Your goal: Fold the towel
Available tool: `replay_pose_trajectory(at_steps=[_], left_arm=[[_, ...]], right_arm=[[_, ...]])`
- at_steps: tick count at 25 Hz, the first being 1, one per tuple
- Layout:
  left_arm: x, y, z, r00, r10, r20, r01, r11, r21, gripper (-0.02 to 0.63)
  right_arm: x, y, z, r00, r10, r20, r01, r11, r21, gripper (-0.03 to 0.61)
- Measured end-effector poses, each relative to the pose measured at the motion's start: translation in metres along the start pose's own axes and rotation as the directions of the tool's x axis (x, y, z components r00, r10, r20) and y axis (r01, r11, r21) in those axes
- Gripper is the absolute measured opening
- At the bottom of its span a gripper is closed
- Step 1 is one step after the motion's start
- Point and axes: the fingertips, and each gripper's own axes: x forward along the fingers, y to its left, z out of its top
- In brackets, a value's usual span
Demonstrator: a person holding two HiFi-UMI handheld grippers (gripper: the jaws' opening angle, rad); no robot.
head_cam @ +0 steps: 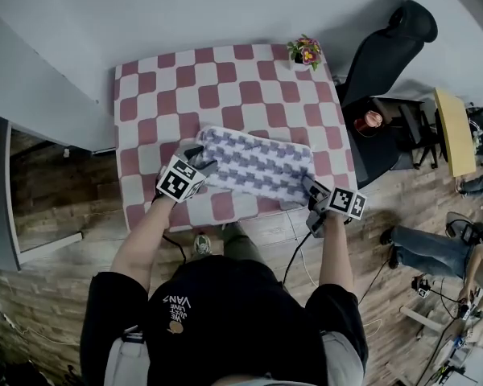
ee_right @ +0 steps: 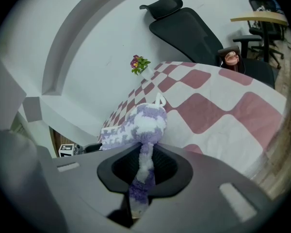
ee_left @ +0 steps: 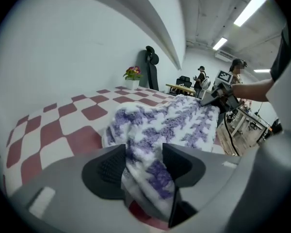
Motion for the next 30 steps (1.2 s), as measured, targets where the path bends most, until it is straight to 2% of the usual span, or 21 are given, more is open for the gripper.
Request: replay_pose_trajectory(at_steps=[3, 6, 11, 15, 19, 23, 26, 28, 30], left_arm=[[-0.010, 0.001, -0.003, 1.000, 0.018, 0.020, -0.017, 0.999, -0.041, 0.217], [-0.023, -0.002, 0.000, 0.998, 0.045, 0.054, -0.044, 0.999, -0.016, 0.216], [-0.048, -0.013, 0.005, 0.989, 0.074, 0.126, -0.080, 0.996, 0.042, 0.216], [-0.076, -0.025, 0.007, 0.980, 0.094, 0.173, -0.102, 0.994, 0.033, 0.216], [-0.099, -0.037, -0.006, 0.971, 0.124, 0.206, -0.125, 0.992, -0.010, 0.216], [-0.115, -0.048, -0.026, 0.968, 0.145, 0.205, -0.137, 0.989, -0.051, 0.215], [-0.129, -0.048, -0.039, 0.962, 0.174, 0.211, -0.158, 0.983, -0.092, 0.216], [-0.138, -0.048, -0.047, 0.959, 0.190, 0.209, -0.169, 0.979, -0.115, 0.215], [-0.143, -0.047, -0.056, 0.959, 0.201, 0.201, -0.178, 0.976, -0.128, 0.215]], right_arm=[[-0.001, 0.006, 0.001, 1.000, 0.001, 0.011, -0.001, 1.000, -0.008, 0.054], [-0.007, 0.023, 0.006, 0.999, 0.017, 0.028, -0.015, 0.998, -0.056, 0.054], [-0.010, 0.073, 0.013, 0.998, 0.051, 0.039, -0.043, 0.981, -0.189, 0.054], [0.006, 0.125, 0.012, 0.998, 0.058, -0.005, -0.056, 0.934, -0.352, 0.054], [0.039, 0.179, 0.000, 0.995, 0.073, -0.073, -0.098, 0.886, -0.454, 0.054], [0.089, 0.218, -0.026, 0.983, 0.076, -0.165, -0.148, 0.859, -0.490, 0.054], [0.129, 0.238, -0.049, 0.972, 0.048, -0.232, -0.164, 0.845, -0.509, 0.058], [0.151, 0.244, -0.061, 0.968, 0.010, -0.250, -0.143, 0.842, -0.520, 0.064], [0.171, 0.249, -0.068, 0.968, 0.006, -0.249, -0.135, 0.853, -0.504, 0.079]])
